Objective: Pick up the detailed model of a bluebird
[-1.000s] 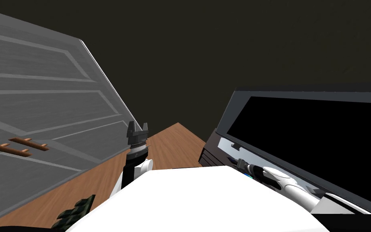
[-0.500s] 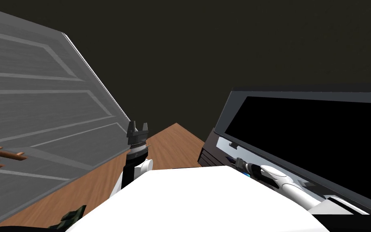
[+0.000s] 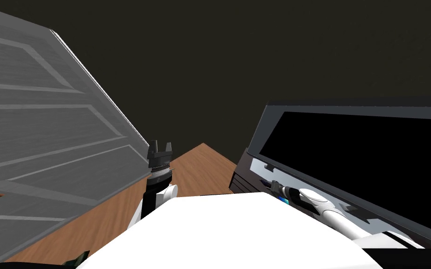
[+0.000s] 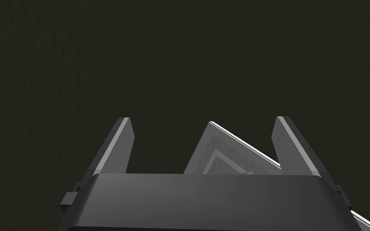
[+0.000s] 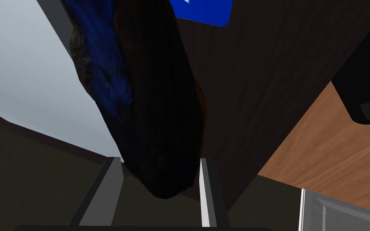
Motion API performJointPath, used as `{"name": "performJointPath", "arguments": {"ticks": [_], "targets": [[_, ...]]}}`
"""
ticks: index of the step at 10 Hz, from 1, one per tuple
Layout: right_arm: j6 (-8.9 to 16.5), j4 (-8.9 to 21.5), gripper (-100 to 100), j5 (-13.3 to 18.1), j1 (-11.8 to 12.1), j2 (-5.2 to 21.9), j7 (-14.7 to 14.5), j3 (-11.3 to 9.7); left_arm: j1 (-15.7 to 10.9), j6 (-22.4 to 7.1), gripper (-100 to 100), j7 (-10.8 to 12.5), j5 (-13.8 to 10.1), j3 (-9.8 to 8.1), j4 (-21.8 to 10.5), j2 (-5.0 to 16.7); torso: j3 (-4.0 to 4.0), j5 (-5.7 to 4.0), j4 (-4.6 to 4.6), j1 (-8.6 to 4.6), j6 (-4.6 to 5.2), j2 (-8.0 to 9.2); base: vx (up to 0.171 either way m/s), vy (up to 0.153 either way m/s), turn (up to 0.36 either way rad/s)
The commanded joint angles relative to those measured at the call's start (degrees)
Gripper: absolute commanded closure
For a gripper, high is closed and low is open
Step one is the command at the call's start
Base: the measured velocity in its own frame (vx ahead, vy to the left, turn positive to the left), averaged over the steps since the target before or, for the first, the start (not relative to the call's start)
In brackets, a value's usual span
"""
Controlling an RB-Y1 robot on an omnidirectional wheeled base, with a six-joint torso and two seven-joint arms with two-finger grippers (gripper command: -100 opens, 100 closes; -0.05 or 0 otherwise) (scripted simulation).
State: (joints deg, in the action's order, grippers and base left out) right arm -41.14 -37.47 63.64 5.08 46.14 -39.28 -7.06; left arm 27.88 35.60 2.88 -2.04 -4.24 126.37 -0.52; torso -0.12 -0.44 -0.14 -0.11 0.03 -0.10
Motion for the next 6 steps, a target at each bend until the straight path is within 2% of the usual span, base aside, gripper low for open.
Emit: {"name": "performJointPath", "arguments": {"ticks": [1,2,3,4,5,6], "targets": [[0.3,-0.7,100,2.9,0.3,0.2,0.5,0.2,0.0,0.0,0,0.0,0.0,0.00,0.0,0.0,0.00,0.00,0.00,0.00,0.00,0.00,-0.003,-0.005,0.000],[0.3,-0.7,100,3.5,0.3,0.2,0.5,0.2,0.0,0.0,0,0.0,0.0,0.00,0.0,0.0,0.03,0.00,0.00,-0.01,0.01,0.06,-0.005,-0.005,-0.008],[-2.0,-3.0,100,5.7,0.5,-1.7,2.3,3.1,0.0,0.0,0,0.0,0.0,0.00,0.0,0.0,0.05,0.00,0.00,0.00,0.00,0.09,0.039,-0.004,-0.284],[-2.0,-3.0,100,7.6,0.5,-1.7,2.3,4.4,0.0,0.0,0,0.0,0.0,-0.01,0.0,0.0,0.00,0.00,0.00,0.06,0.05,-0.01,0.062,0.017,-0.156],[-2.0,-3.0,100,9.4,0.5,-1.7,2.3,6.1,0.0,0.0,0,0.0,0.0,0.00,0.0,0.0,-0.05,0.03,-0.01,0.11,0.00,-0.10,0.035,0.010,0.025],[-2.0,-3.0,100,11.0,0.5,-1.7,2.3,6.4,0.0,0.0,0,0.0,0.0,0.00,0.0,0.0,-0.03,0.06,0.02,0.08,-0.04,-0.09,0.010,-0.003,0.030]]}}
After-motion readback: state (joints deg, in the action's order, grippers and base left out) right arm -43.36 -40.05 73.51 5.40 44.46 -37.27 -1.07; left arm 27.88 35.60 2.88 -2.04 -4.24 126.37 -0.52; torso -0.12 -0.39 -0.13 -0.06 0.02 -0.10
